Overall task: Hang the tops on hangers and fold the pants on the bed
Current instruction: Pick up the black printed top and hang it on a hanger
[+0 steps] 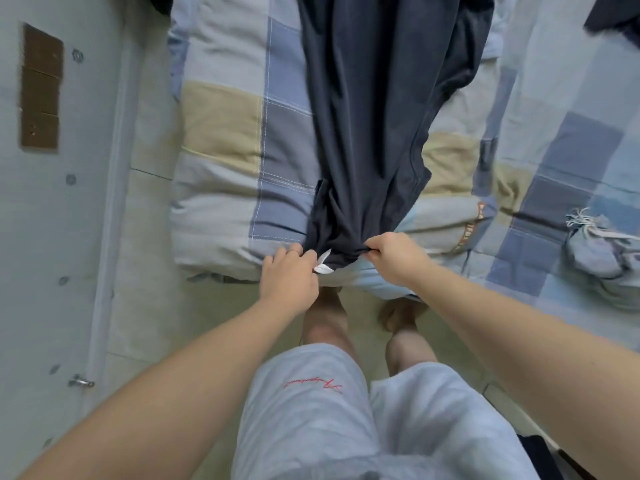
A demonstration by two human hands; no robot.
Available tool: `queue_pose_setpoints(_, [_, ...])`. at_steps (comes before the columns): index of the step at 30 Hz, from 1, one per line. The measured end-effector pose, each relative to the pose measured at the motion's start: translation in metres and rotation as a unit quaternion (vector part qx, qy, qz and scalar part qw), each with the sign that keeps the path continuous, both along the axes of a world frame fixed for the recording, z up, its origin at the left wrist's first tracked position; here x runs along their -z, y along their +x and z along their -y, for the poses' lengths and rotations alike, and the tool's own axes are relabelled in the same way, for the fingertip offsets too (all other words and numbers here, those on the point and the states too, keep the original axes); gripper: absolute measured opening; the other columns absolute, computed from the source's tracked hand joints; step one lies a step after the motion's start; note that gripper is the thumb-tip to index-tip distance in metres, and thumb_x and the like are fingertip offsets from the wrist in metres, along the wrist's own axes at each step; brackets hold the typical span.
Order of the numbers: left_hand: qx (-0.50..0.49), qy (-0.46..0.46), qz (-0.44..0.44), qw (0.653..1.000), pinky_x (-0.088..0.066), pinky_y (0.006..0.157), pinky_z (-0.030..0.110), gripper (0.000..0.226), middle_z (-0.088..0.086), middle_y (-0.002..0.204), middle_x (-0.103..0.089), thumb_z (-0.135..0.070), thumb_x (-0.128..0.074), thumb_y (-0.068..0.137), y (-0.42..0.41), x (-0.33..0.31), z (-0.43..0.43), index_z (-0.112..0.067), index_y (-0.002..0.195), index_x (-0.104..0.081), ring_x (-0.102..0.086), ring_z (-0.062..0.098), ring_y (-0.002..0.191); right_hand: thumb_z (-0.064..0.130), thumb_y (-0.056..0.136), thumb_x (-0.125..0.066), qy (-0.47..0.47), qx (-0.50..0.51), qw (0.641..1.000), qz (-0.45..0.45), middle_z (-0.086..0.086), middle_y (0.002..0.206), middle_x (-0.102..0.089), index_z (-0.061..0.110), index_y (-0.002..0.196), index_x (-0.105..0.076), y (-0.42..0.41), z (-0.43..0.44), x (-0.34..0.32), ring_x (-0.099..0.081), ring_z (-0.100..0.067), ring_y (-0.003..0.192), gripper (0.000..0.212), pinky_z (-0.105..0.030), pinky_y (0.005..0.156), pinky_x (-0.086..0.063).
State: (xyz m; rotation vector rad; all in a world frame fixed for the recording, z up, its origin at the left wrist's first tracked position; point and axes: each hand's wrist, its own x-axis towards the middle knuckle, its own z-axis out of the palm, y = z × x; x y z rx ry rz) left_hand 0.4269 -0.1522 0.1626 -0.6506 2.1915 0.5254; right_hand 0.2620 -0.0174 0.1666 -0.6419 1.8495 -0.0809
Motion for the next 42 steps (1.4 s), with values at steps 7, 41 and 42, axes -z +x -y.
queue_pose_setpoints(7, [-0.108,0.066,-0.139,0.982,-0.034,0.090,0.038,0.058,-0.009,0.116,-0.053,-0.076,-0.030,0.082,-0.066,0.017,0.040,-0.030,0.106,-0.056,-0.046,0.022,0.111,0.050,0.092,-0.063,-0.008,0.064,0.997,0.042,0.008,0.109,-0.070,0.025,0.112,-0.072,-0.100,0.039,-0.003,-0.062,-0.013,0.100,0.033,-0.032,0.091,-0.050])
queue_pose_setpoints(41, [-0.485,0.236,-0.336,0.772,-0.047,0.075,0.031,0.023,0.005,0.091,-0.069,-0.017,-0.044,0.076,-0.203,0.007,0.082,-0.015,0.089,-0.062,-0.054,0.012,0.078,0.023,0.097,-0.055,-0.113,0.385,0.887,-0.227,-0.003,0.105,-0.063,0.024,0.110,-0.052,-0.189,0.061,0.001,-0.058,-0.028,0.098,0.013,-0.041,0.082,-0.047])
queue_pose_setpoints(42, [-0.502,0.247,-0.314,0.767,-0.048,0.073,0.027,0.025,-0.003,0.089,-0.070,-0.019,-0.044,0.074,-0.187,-0.013,0.069,-0.022,0.089,-0.064,-0.055,0.008,0.076,0.023,0.097,-0.055,-0.104,0.393,0.888,-0.215,-0.003,0.101,-0.064,0.023,0.105,-0.052,-0.175,0.049,-0.011,-0.059,-0.028,0.095,0.009,-0.041,0.080,-0.048])
